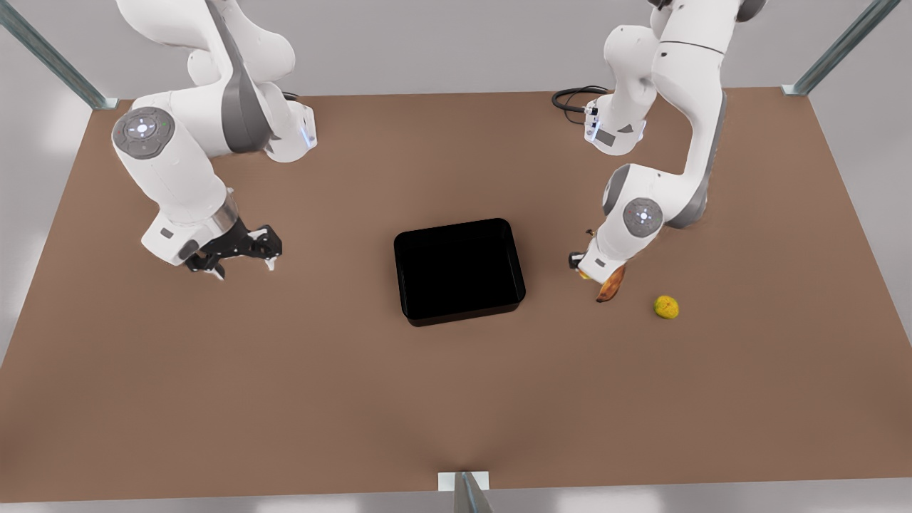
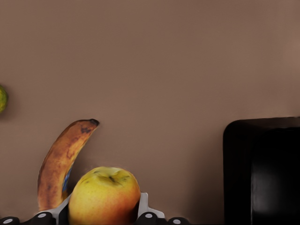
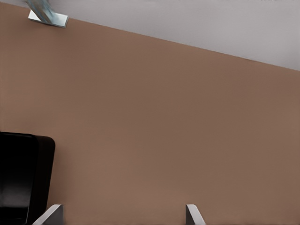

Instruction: Place the storage box in the middle with the right arm, and place the apple in the storage box with the left arm

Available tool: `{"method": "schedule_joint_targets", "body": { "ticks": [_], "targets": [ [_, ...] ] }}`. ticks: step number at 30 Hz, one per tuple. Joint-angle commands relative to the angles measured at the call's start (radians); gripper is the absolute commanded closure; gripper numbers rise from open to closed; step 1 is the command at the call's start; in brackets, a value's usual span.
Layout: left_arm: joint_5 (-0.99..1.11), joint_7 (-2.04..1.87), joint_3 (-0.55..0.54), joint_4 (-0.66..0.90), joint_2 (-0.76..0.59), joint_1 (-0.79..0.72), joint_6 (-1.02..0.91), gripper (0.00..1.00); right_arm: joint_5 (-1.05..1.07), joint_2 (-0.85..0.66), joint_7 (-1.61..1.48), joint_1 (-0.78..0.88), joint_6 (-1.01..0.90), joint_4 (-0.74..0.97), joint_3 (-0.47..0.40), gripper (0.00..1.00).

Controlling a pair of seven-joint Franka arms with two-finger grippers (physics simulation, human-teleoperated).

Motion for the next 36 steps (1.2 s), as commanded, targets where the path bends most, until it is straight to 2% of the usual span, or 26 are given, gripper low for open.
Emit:
{"method": "schedule_joint_targets", "body": {
  "ticks": [1,6,10,13,16,17,18,24,26,28,29,30,32,33,36],
  "targets": [
    [-0.156,-0.017,0.000,0.003,0.000,-0.017,0.000,0.30,0.000,-0.002,0.002,0.004,-0.002,0.000,0.000,0.00],
    [-0.214,-0.228,0.003,0.051,0.011,-0.195,0.011,0.30,0.000,-0.006,0.002,0.006,-0.002,0.000,0.000,0.00],
    [-0.219,-0.356,0.011,0.167,0.110,-0.301,0.017,0.30,0.000,-0.008,0.003,0.006,-0.002,-0.005,-0.001,0.00],
    [-0.295,-0.376,0.177,0.259,0.193,-0.476,0.017,0.29,0.000,-0.009,0.003,0.007,-0.002,-0.009,0.000,0.00],
    [-0.326,-0.402,0.192,0.296,0.227,-0.507,0.023,0.29,0.000,-0.009,0.005,0.007,-0.002,-0.012,-0.001,0.00],
    [-0.326,-0.407,0.192,0.307,0.236,-0.511,0.025,0.27,0.000,-0.009,0.005,0.007,-0.002,-0.012,0.000,0.00],
    [-0.331,-0.409,0.192,0.305,0.235,-0.511,0.029,0.00,0.000,-0.009,0.005,0.009,-0.002,-0.012,0.000,0.00],
    [-0.323,-0.409,0.192,0.305,0.222,-0.501,0.029,0.00,0.000,-0.015,0.005,0.009,-0.002,-0.012,0.000,0.00],
    [-0.283,-0.406,0.192,0.315,0.187,-0.459,0.000,0.00,0.000,-0.015,0.005,0.009,-0.002,-0.014,0.000,0.00],
    [-0.213,-0.395,0.190,0.318,0.118,-0.366,-0.098,0.00,0.000,-0.015,0.005,0.011,-0.002,-0.014,0.000,0.00],
    [-0.188,-0.344,0.190,0.370,0.094,-0.306,-0.193,0.00,0.000,-0.015,0.005,0.011,-0.002,-0.014,-0.001,0.00],
    [-0.185,-0.256,0.166,0.463,0.094,-0.188,-0.319,0.00,0.000,-0.015,0.005,0.011,-0.002,-0.014,-0.001,0.00],
    [-0.179,-0.015,0.175,0.471,0.046,-0.021,-0.402,0.00,0.000,-0.015,0.003,0.011,-0.002,-0.014,-0.001,0.00],
    [-0.130,0.091,0.168,0.529,0.031,0.094,-0.481,0.00,0.000,-0.015,0.005,0.011,-0.002,-0.014,0.000,0.00],
    [-0.016,0.332,0.166,0.578,-0.034,0.254,-0.621,0.00,0.000,-0.017,0.005,0.011,-0.002,-0.014,0.000,0.00]
  ]
}}
